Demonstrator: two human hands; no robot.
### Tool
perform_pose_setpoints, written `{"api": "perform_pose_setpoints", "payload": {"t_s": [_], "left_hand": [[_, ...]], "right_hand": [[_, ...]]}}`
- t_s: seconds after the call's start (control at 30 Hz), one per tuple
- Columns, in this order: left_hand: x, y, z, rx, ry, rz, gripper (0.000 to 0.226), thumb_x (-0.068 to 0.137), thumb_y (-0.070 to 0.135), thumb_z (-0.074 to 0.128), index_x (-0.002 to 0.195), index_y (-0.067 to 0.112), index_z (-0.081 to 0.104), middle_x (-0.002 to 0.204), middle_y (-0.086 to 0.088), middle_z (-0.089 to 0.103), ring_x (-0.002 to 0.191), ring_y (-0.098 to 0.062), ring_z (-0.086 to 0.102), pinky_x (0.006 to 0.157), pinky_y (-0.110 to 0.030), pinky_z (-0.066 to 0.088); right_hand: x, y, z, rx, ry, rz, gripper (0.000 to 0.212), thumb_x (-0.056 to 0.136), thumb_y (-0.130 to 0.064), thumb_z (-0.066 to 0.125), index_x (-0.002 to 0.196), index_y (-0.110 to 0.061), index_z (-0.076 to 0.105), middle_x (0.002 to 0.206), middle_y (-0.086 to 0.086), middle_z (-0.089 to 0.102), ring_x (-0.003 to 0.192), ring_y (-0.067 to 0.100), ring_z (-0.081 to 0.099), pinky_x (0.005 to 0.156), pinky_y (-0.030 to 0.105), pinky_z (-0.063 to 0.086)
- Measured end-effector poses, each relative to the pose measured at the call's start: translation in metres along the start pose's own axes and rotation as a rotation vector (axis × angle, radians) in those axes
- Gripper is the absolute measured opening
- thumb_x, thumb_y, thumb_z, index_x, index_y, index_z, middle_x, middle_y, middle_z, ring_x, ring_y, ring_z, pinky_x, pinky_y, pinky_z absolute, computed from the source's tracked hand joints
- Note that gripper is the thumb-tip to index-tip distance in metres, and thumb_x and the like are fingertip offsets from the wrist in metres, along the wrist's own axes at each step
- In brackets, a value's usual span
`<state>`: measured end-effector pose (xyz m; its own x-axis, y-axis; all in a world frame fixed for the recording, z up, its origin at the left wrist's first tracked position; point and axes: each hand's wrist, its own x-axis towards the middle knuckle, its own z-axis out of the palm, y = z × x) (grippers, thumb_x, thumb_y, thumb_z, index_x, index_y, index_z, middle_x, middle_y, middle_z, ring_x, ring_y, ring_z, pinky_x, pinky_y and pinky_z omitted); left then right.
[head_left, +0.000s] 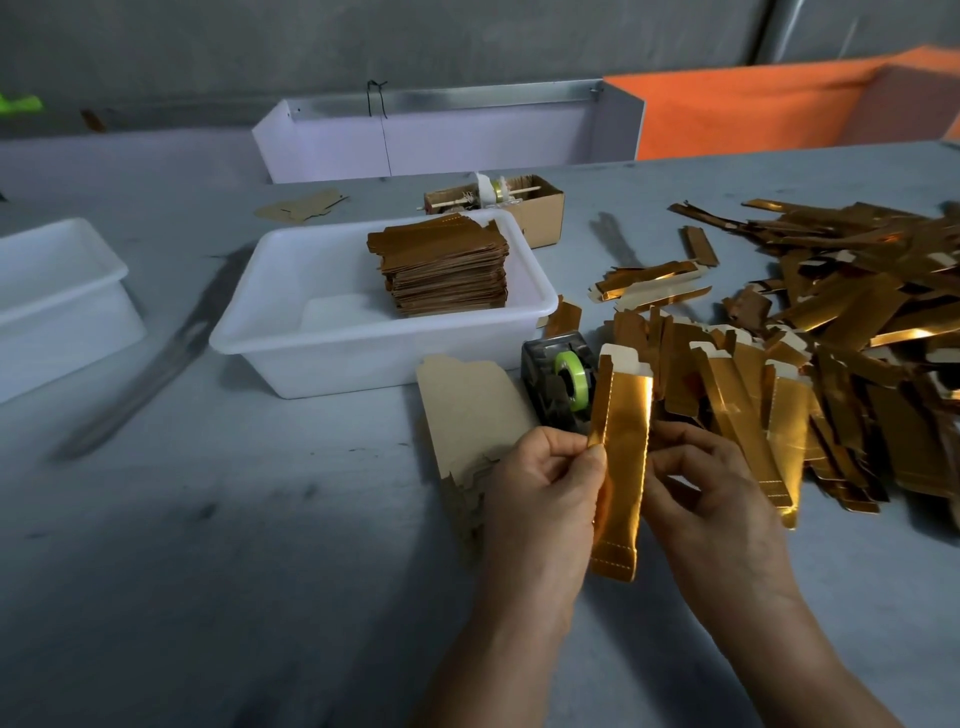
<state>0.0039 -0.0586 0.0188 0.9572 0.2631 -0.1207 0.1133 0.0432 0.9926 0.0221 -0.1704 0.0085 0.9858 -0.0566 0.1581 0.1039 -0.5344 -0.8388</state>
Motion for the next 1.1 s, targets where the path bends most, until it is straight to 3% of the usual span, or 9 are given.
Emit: {"api": "perform_pose_setpoints", "payload": {"t_s": [0.1, 0.33, 0.4, 0.53, 0.6, 0.67, 0.73, 0.9, 1.1], "left_hand": [[0.000, -0.002, 0.002, 0.023, 0.021, 0.024, 0.008, 0.093, 0.024, 0.060, 0.087, 0.028, 0.063, 0.081, 0.011, 0.072, 0.075, -0.003, 0.069, 0.058, -0.016, 0.051], [0.001, 0.001, 0.004, 0.151, 0.045, 0.081, 0.009, 0.092, 0.026, 0.060, 0.085, 0.032, 0.060, 0.091, 0.009, 0.070, 0.082, -0.006, 0.066, 0.063, -0.015, 0.052], [0.001, 0.003, 0.003, 0.125, 0.038, 0.047, 0.009, 0.092, 0.026, 0.061, 0.086, 0.032, 0.061, 0.091, 0.010, 0.070, 0.083, -0.006, 0.067, 0.065, -0.018, 0.054], [-0.004, 0.008, -0.002, 0.078, 0.040, -0.017, 0.010, 0.090, 0.025, 0.064, 0.081, 0.029, 0.064, 0.083, 0.010, 0.071, 0.080, -0.012, 0.069, 0.070, -0.031, 0.060], [-0.007, 0.010, -0.005, 0.034, 0.034, -0.040, 0.009, 0.089, 0.024, 0.065, 0.081, 0.027, 0.066, 0.079, 0.008, 0.072, 0.075, -0.015, 0.069, 0.067, -0.036, 0.060], [-0.010, 0.013, -0.008, 0.023, 0.013, -0.043, 0.008, 0.089, 0.025, 0.065, 0.082, 0.026, 0.067, 0.072, 0.007, 0.071, 0.057, -0.007, 0.064, 0.052, -0.024, 0.053], [-0.010, 0.015, -0.008, 0.005, -0.003, -0.060, 0.006, 0.090, 0.025, 0.064, 0.085, 0.023, 0.069, 0.070, 0.005, 0.070, 0.049, -0.003, 0.059, 0.048, -0.016, 0.046], [-0.013, 0.022, -0.008, -0.146, -0.059, -0.146, 0.010, 0.088, 0.011, 0.066, 0.098, 0.008, 0.069, 0.088, -0.006, 0.075, 0.079, -0.016, 0.073, 0.069, -0.025, 0.059], [-0.016, 0.026, -0.009, -0.191, -0.066, -0.113, 0.006, 0.087, 0.006, 0.066, 0.087, 0.010, 0.070, 0.077, -0.002, 0.074, 0.072, -0.012, 0.073, 0.062, -0.020, 0.057]], "right_hand": [[-0.001, 0.001, 0.002, 0.023, 0.015, 0.003, 0.014, 0.083, -0.018, 0.066, 0.070, -0.021, 0.060, 0.124, -0.009, 0.047, 0.101, 0.006, 0.048, 0.081, 0.021, 0.041], [0.002, 0.002, -0.005, -0.326, 0.019, -0.103, 0.002, 0.085, -0.010, 0.064, 0.087, -0.010, 0.064, 0.123, 0.002, 0.052, 0.097, 0.014, 0.054, 0.072, 0.014, 0.042], [0.000, 0.000, -0.012, -0.263, 0.046, -0.104, 0.002, 0.088, -0.015, 0.059, 0.086, -0.015, 0.060, 0.113, -0.001, 0.054, 0.090, 0.011, 0.053, 0.063, 0.011, 0.037], [-0.002, -0.011, -0.034, 0.199, -0.037, 0.143, 0.007, 0.088, -0.019, 0.055, 0.082, -0.021, 0.058, 0.086, -0.005, 0.062, 0.084, 0.013, 0.059, 0.071, 0.028, 0.047], [-0.004, -0.022, -0.047, 0.347, -0.126, 0.178, 0.006, 0.079, -0.023, 0.058, 0.079, -0.022, 0.064, 0.079, -0.003, 0.065, 0.076, 0.012, 0.062, 0.069, 0.029, 0.047], [-0.006, -0.032, -0.056, 0.373, -0.239, 0.120, 0.015, 0.068, -0.030, 0.056, 0.076, -0.025, 0.068, 0.075, -0.005, 0.066, 0.070, 0.010, 0.062, 0.067, 0.030, 0.047], [-0.006, -0.040, -0.060, 0.352, -0.332, 0.034, 0.018, 0.065, -0.032, 0.055, 0.076, -0.031, 0.070, 0.074, -0.005, 0.066, 0.068, 0.008, 0.061, 0.064, 0.027, 0.046], [0.000, -0.048, -0.058, 0.231, -0.409, -0.098, 0.021, 0.067, -0.035, 0.054, 0.080, -0.037, 0.070, 0.082, -0.012, 0.069, 0.077, -0.001, 0.060, 0.058, 0.018, 0.048], [0.003, -0.048, -0.051, 0.096, -0.401, -0.265, 0.025, 0.068, -0.035, 0.050, 0.086, -0.034, 0.068, 0.086, -0.023, 0.066, 0.084, -0.007, 0.058, 0.065, 0.003, 0.044]]}}
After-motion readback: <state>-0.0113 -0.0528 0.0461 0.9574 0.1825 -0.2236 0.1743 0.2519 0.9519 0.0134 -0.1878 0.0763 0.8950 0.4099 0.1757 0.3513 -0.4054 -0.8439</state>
